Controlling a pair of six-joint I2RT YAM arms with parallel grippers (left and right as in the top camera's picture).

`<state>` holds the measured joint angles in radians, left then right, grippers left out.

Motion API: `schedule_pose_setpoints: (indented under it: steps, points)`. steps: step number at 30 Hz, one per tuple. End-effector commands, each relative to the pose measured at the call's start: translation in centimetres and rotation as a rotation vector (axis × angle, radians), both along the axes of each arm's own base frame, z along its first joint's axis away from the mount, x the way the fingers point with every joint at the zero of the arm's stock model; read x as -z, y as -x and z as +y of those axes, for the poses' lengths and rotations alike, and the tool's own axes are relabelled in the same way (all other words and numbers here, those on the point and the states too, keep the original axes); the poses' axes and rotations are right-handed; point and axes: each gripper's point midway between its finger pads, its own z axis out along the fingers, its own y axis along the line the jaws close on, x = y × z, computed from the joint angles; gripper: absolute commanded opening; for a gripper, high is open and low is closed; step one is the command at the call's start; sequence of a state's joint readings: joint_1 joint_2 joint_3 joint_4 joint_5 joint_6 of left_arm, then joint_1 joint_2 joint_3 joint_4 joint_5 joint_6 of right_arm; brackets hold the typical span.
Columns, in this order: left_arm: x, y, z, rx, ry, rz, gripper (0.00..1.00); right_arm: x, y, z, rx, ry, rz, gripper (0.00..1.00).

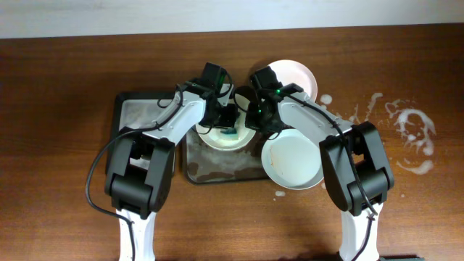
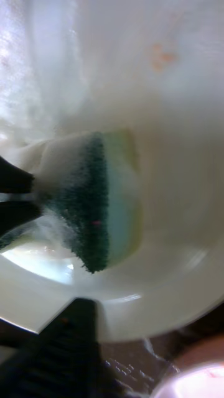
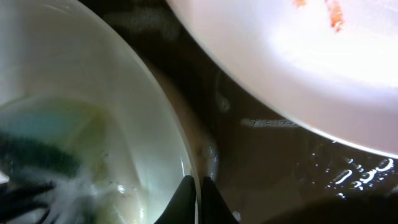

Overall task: Clean dirty plates on tray and stack at the side
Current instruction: 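Scrub the stained white plate with the sponge while the right gripper holds it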

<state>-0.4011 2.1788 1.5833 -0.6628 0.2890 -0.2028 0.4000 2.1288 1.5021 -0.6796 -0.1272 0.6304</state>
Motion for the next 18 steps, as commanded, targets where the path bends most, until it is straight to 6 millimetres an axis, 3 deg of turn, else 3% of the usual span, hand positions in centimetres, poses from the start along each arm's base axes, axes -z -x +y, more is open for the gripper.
schedule_pose_setpoints:
  steps: [1,4,7,9,11,13,16,18]
  points:
    - [3.8,-1.5,0.5,-0.050,-0.060,-0.029,0.01,1.3,1.2,-0.4,-0.026,0.048,0.033,0.04]
    - [4.7,-4.7,3.4,-0.134,-0.157,-0.138,0.01,1.3,1.2,-0.4,-0.026,0.048,0.033,0.04]
    - [4.4,-6.1,6.4,-0.200,-0.232,-0.171,0.01,1.3,1.2,-0.4,-0.026,0.048,0.033,0.04]
    - [4.8,-5.4,8.2,-0.228,-0.259,-0.121,0.01,1.3,1.2,-0.4,-0.026,0.048,0.033,0.04]
    - [5.7,-2.6,10.1,-0.254,-0.287,0.024,0.01,1.3,1.2,-0.4,-0.026,0.048,0.032,0.04]
    - [6.0,0.3,9.4,-0.223,-0.240,0.159,0.01,1.3,1.2,-0.4,-0.026,0.047,0.032,0.04]
    - [5.5,5.4,6.0,-0.149,-0.107,0.377,0.01,1.2,1.1,-0.3,-0.026,0.044,0.026,0.04]
    - [5.4,6.3,3.6,-0.055,-0.049,0.377,0.01,1.2,1.1,-0.3,-0.026,0.045,0.026,0.04]
